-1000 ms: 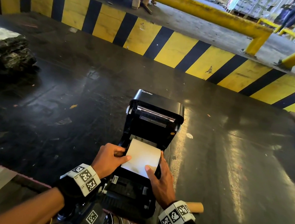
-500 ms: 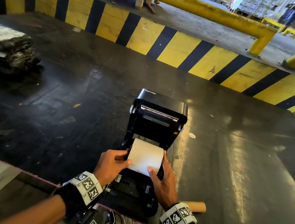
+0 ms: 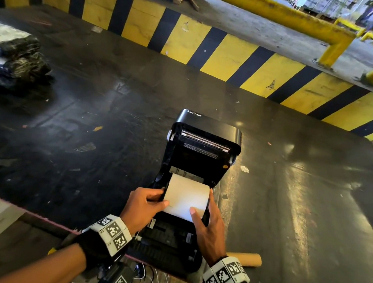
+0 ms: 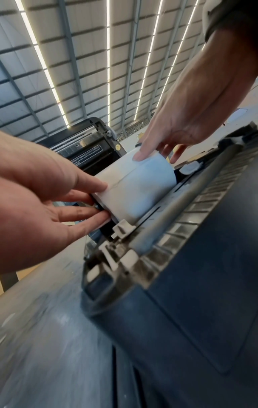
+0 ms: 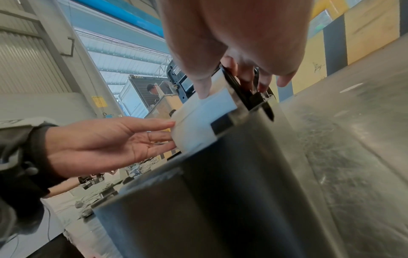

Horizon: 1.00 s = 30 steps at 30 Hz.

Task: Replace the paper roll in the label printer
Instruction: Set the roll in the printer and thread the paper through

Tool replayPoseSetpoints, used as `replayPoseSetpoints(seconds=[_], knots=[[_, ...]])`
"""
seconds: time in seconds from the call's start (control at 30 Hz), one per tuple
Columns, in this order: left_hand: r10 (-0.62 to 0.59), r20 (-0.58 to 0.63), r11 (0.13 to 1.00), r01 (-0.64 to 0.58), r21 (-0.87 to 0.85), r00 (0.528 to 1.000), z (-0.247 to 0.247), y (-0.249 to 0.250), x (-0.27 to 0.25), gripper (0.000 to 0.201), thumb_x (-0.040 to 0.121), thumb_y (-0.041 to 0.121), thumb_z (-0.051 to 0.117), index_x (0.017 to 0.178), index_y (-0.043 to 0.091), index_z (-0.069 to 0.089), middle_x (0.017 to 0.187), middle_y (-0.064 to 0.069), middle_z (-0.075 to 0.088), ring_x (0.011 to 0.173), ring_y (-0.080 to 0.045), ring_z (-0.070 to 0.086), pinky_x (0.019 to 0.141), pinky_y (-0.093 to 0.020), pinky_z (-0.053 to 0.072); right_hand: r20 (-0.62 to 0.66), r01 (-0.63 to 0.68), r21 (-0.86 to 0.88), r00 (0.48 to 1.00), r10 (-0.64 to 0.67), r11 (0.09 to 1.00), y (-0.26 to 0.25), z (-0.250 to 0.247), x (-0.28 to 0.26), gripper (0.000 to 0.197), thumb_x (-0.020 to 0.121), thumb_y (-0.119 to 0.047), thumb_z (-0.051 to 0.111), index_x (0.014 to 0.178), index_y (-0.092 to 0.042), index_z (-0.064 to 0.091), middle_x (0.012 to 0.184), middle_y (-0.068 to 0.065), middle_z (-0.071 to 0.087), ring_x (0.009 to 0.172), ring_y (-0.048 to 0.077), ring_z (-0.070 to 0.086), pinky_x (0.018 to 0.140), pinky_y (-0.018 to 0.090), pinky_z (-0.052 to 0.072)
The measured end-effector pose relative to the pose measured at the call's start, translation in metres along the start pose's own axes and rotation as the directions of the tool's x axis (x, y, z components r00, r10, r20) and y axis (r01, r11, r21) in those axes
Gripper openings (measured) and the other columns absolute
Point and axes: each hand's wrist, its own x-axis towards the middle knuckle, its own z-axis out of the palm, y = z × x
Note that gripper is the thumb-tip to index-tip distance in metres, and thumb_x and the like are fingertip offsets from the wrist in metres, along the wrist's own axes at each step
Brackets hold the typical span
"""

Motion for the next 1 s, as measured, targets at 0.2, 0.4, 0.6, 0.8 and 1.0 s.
replayPoseSetpoints(seconds=[0.2,0.4,0.6,0.8,1.0], knots=[[-0.013,-0.035,0.997,0.015,0.074,0.999,0.000,-0.001,0.000,0.038,0.079,0.010,0.073,0.116,0.007,0.066,0.108,-0.005,0.070,0.095,-0.005,0.067,0.090,-0.027,0.054,0.018,-0.017,-0.050,1.000,0.018,0.999,-0.004,0.001,-0.001,0.072,0.081,-0.063,0.045,0.144,-0.043,0.018,0.143,-0.009,0.047,0.133,0.017,0.042,0.109,0.056,0.033],[0.024,-0.049,0.962,-0.010,0.272,0.999,0.000,0.005,0.007,0.044,0.077,0.021,0.075,0.116,0.005,0.065,0.127,-0.011,0.060,0.116,-0.024,0.055,0.100,-0.035,0.044,-0.050,-0.070,-0.111,0.997,0.065,0.991,-0.013,-0.005,0.005,0.062,0.086,-0.049,0.053,0.142,-0.033,0.034,0.136,0.006,0.051,0.126,0.024,0.045,0.108,0.052,0.037],[0.022,-0.024,0.950,-0.014,0.311,0.999,0.000,0.009,0.005,0.042,0.078,0.020,0.074,0.117,0.006,0.065,0.127,-0.010,0.061,0.116,-0.017,0.055,0.098,-0.025,0.041,-0.079,-0.066,-0.081,0.995,0.059,0.995,-0.015,0.003,0.002,0.065,0.083,-0.052,0.048,0.142,-0.030,0.036,0.128,0.004,0.056,0.120,0.023,0.049,0.103,0.052,0.039],[0.003,-0.024,0.952,0.004,0.306,1.000,0.000,0.014,0.006,0.037,0.080,0.009,0.070,0.115,0.001,0.065,0.118,-0.001,0.057,0.105,-0.008,0.050,0.088,-0.019,0.037,-0.084,-0.089,-0.058,0.993,0.084,0.994,-0.012,0.000,-0.002,0.068,0.080,-0.055,0.048,0.142,-0.029,0.037,0.122,0.007,0.054,0.117,0.024,0.046,0.102,0.052,0.038],[-0.038,-0.122,0.939,0.077,0.336,0.992,0.013,0.020,0.017,0.039,0.075,0.050,0.068,0.089,0.014,0.063,0.096,-0.006,0.059,0.092,-0.023,0.056,0.081,-0.040,0.050,-0.048,-0.126,-0.083,0.991,0.123,0.988,-0.015,-0.010,-0.001,0.063,0.085,-0.038,0.063,0.142,-0.029,0.037,0.121,0.004,0.047,0.118,0.022,0.042,0.105,0.048,0.036]])
